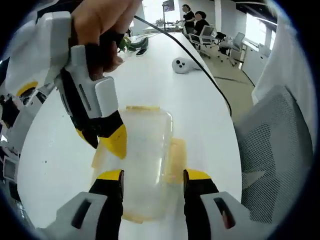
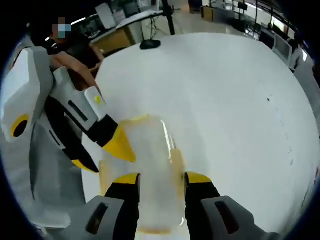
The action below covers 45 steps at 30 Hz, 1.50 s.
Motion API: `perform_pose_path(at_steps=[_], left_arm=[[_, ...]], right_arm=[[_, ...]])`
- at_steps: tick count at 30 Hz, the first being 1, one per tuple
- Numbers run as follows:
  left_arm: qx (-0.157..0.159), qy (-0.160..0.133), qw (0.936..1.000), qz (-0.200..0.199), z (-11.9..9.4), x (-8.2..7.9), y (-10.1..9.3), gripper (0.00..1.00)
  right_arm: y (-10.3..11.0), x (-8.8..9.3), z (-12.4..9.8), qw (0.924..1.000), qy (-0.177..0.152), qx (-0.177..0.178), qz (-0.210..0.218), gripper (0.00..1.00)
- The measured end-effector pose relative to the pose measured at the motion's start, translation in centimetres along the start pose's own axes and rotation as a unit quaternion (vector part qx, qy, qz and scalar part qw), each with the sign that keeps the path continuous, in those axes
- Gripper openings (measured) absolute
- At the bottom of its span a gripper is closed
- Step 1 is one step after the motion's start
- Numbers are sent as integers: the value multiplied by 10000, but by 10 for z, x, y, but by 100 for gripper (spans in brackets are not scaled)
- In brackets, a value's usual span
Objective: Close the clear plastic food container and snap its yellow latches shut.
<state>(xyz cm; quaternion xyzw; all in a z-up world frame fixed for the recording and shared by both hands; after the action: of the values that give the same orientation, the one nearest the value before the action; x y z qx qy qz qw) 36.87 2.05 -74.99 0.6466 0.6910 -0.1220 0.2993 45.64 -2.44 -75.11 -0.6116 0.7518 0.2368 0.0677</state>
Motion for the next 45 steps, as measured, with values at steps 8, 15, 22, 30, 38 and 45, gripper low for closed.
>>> perform_pose_path(at_steps=[8,15,22,30,38,45], left_arm=[[-330,59,9993,167,3,0,3,42],[-531,-41,9970,568,9,1,-2,44],[-663,1,9965,514,11,1,-2,42],[-779,-40,9959,468,10,4,0,38],[-807,-21,9950,585,10,2,-2,40],[-702,-51,9967,395,8,-2,-1,42]], right_arm=[[-2,-3,4,9995,178,-268,-39,37],[-2,-4,5,9984,389,-395,-103,36],[-3,-6,8,9969,627,-427,-181,35],[0,-4,14,9950,863,-498,-42,32],[-1,-5,11,9961,723,-507,-61,34],[2,-7,8,9971,672,-347,-110,35]])
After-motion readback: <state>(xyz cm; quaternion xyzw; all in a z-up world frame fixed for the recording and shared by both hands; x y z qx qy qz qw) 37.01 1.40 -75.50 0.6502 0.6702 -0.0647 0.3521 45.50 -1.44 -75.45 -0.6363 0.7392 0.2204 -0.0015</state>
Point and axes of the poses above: the point that each gripper's makers call its tool centre point, and the gripper's own axes: z roughly forward along the fingers, y roughly to its left, x roughly out of its underside, the point moved 5 cm from there along -z, roughly backward along the fingers, and after that the axes turned 4 degrees about -x, right-handed, at the moved point
